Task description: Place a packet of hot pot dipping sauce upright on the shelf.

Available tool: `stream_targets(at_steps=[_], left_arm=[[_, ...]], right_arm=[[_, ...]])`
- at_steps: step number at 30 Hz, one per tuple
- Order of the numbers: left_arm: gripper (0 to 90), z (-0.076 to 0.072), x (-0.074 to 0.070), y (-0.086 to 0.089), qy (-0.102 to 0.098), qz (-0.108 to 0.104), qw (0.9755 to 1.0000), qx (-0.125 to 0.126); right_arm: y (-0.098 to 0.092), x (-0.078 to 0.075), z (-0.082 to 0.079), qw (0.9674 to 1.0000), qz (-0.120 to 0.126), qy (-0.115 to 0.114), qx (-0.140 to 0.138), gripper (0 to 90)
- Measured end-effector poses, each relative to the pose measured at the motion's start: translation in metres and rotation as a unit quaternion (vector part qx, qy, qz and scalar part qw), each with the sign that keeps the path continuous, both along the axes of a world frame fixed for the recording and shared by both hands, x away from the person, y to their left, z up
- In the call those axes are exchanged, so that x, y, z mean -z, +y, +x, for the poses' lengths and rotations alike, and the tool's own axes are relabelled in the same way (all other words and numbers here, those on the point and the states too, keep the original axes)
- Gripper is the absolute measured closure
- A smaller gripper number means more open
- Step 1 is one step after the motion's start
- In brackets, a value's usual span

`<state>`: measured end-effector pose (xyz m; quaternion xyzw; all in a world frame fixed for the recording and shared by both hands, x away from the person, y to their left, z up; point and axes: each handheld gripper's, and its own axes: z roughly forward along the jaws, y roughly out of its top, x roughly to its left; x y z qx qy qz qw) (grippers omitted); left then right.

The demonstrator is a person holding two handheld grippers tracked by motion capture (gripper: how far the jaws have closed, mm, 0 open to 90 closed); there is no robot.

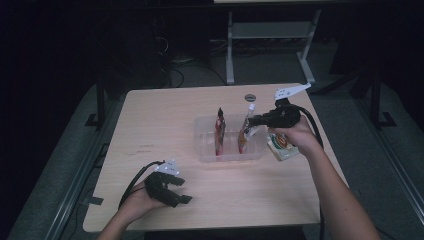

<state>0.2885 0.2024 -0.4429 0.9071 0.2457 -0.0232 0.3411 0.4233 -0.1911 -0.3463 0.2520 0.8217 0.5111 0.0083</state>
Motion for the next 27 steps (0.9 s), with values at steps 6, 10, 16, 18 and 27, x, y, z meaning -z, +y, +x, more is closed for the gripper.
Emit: stream_targets(at_steps=[6, 10, 16, 18, 27], left_arm=[[26.9, 0.000, 0.000, -0.001, 0.000, 0.000, 1.0000, -0.001], [26.9, 0.000, 0.000, -0.001, 0.000, 0.000, 1.0000, 0.000], [26.9, 0.000, 0.001, -0.001, 0.002, -0.003, 1.0000, -0.001], [26.9, 0.000, 0.001, -0.002, 0.001, 0.000, 1.0000, 0.002], [26.9, 0.000, 0.002, -0.003, 0.004, 0.005, 1.0000, 0.005]], right_arm=[[0.002, 0.006, 0.007, 0.9999, 0.007, 0.005, 0.011, 88.9], [0.006, 0.012, 0.011, 0.9998, 0.008, 0.012, 0.013, 88.9], [0.013, 0.019, 0.013, 0.9998, -0.007, 0.016, 0.012, 88.9], [0.015, 0.022, 0.014, 0.9998, -0.005, 0.019, 0.011, 88.8], [0.015, 0.026, 0.010, 0.9997, 0.011, 0.018, 0.014, 81.4]])
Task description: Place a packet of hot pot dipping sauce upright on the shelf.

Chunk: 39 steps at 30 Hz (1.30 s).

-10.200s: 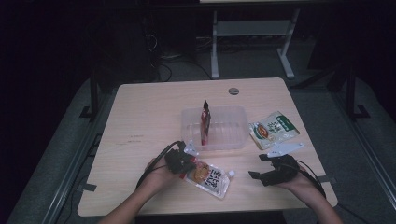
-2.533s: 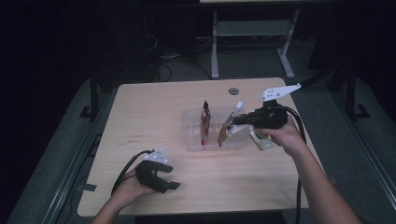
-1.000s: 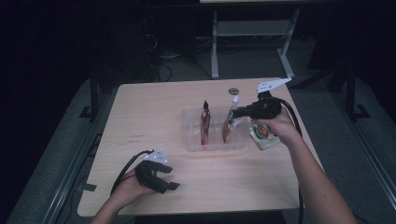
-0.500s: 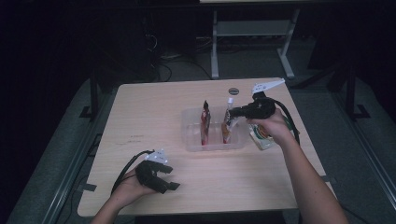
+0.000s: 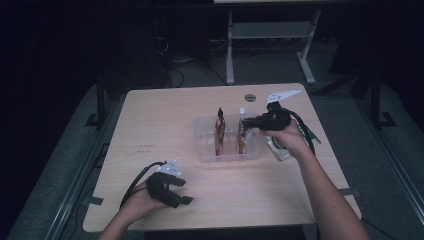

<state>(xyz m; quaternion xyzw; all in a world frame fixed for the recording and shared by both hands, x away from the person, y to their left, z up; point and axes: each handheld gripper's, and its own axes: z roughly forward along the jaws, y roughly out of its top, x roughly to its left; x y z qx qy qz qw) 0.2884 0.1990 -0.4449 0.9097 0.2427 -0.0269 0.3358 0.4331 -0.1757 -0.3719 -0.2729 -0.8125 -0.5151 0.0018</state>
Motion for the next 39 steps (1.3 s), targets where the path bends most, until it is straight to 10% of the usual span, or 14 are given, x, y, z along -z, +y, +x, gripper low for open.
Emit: stream_targets(at_steps=[14, 39], left_arm=[[26.6, 0.000, 0.000, 0.000, -0.002, -0.001, 1.0000, -0.001], [26.1, -0.001, -0.002, 0.000, -0.011, 0.000, 0.9999, 0.001]], right_arm=[[0.003, -0.008, -0.020, 0.9991, -0.037, -0.002, 0.018, 26.2], [-0.032, 0.002, -0.082, 0.9970, -0.053, -0.025, 0.052, 22.1]])
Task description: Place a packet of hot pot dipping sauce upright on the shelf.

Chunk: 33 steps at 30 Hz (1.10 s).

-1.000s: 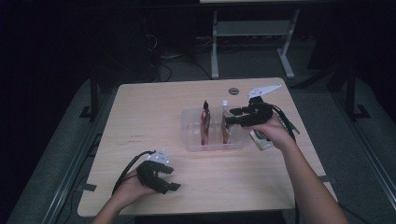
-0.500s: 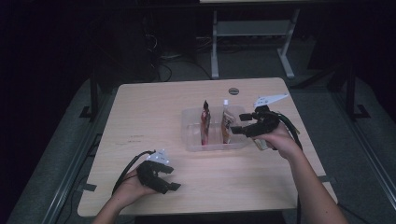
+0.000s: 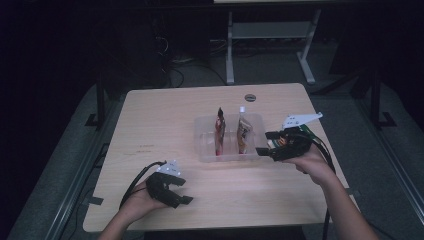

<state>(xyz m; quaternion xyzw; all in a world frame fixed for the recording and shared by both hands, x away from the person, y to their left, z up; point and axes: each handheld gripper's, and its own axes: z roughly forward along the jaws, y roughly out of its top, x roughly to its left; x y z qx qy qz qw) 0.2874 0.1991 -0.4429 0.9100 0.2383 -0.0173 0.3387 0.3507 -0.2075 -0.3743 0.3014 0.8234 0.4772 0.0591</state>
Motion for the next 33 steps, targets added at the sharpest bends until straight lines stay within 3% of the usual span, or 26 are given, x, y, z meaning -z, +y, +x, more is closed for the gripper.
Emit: stream_targets(at_steps=[5, 13, 18, 22, 25, 29, 33], left_arm=[[26.1, 0.000, 0.000, 0.001, -0.003, -0.001, 1.0000, 0.001], [26.1, 0.000, -0.001, 0.002, 0.000, -0.001, 1.0000, -0.005], [26.1, 0.000, -0.002, 0.002, -0.001, 0.000, 1.0000, -0.005], [26.1, 0.001, -0.001, 0.002, -0.002, 0.000, 1.0000, -0.003], [26.1, 0.001, -0.001, 0.001, -0.002, 0.001, 1.0000, -0.001], [26.1, 0.001, -0.001, 0.001, -0.003, 0.000, 1.0000, -0.003], [26.1, 0.001, -0.001, 0.001, 0.000, 0.001, 1.0000, -0.001]], right_arm=[[-0.013, -0.003, -0.007, 0.9999, 0.000, -0.005, 0.011, 22.0], [-0.041, -0.002, 0.002, 0.9981, 0.001, -0.009, 0.061, 21.9], [-0.060, 0.005, 0.015, 0.9943, -0.001, -0.012, 0.106, 23.2], [-0.068, 0.016, 0.028, 0.9895, -0.017, -0.009, 0.143, 30.2], [-0.069, 0.027, 0.036, 0.9854, -0.039, -0.005, 0.166, 43.7], [-0.066, 0.041, 0.048, 0.9786, -0.075, 0.011, 0.191, 72.4], [-0.063, 0.057, 0.060, 0.9731, -0.124, 0.022, 0.193, 88.7]])
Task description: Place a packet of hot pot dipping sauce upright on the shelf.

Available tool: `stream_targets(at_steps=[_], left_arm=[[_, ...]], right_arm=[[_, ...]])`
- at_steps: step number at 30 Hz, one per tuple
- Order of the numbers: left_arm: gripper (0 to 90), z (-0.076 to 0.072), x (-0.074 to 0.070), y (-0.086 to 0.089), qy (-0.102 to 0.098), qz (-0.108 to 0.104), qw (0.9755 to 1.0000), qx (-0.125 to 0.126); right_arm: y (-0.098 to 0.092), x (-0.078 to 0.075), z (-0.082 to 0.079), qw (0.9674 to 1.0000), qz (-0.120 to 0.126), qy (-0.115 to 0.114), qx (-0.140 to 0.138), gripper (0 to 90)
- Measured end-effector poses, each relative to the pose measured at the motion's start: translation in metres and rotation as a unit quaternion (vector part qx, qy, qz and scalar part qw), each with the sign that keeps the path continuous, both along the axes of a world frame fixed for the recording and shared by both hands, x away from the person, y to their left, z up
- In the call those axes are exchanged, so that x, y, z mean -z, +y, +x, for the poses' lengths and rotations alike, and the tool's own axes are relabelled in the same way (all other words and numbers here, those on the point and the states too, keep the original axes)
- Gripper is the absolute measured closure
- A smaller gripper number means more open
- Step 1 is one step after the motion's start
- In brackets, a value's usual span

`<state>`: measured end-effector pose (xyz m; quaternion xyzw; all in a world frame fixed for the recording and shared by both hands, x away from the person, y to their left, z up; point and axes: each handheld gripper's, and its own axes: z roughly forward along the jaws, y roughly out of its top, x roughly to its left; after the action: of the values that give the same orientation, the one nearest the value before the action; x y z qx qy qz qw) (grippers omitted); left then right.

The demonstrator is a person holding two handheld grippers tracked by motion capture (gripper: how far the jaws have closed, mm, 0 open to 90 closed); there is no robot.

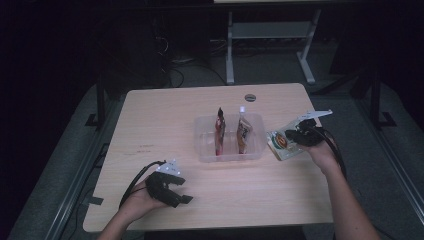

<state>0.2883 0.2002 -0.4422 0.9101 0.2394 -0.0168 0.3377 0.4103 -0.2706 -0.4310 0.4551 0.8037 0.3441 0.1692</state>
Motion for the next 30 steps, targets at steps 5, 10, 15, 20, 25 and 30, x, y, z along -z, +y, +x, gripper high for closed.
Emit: stream_targets(at_steps=[5, 10, 15, 20, 25, 30], left_arm=[[26.1, 0.000, 0.000, 0.000, 0.000, -0.002, 1.0000, -0.004], [26.1, 0.000, 0.001, 0.000, 0.002, -0.001, 1.0000, -0.004], [26.1, 0.000, 0.001, -0.001, 0.001, 0.000, 1.0000, -0.002], [26.1, -0.001, 0.002, -0.002, 0.002, 0.002, 1.0000, 0.001], [26.1, 0.000, 0.001, -0.001, 0.003, 0.004, 1.0000, 0.002], [26.1, -0.001, 0.001, -0.002, 0.002, 0.003, 1.0000, 0.001]], right_arm=[[0.002, 0.018, 0.015, 0.9994, -0.024, 0.025, 0.004, 89.8], [0.005, 0.026, 0.023, 0.9984, -0.045, 0.033, 0.003, 89.9], [0.010, 0.029, 0.027, 0.9963, -0.072, 0.047, -0.001, 90.0], [0.008, 0.029, 0.025, 0.9961, -0.068, 0.056, -0.008, 90.0], [0.010, 0.027, 0.021, 0.9941, -0.081, 0.068, -0.024, 90.0], [0.010, 0.025, 0.013, 0.9929, -0.077, 0.081, -0.040, 90.0]])
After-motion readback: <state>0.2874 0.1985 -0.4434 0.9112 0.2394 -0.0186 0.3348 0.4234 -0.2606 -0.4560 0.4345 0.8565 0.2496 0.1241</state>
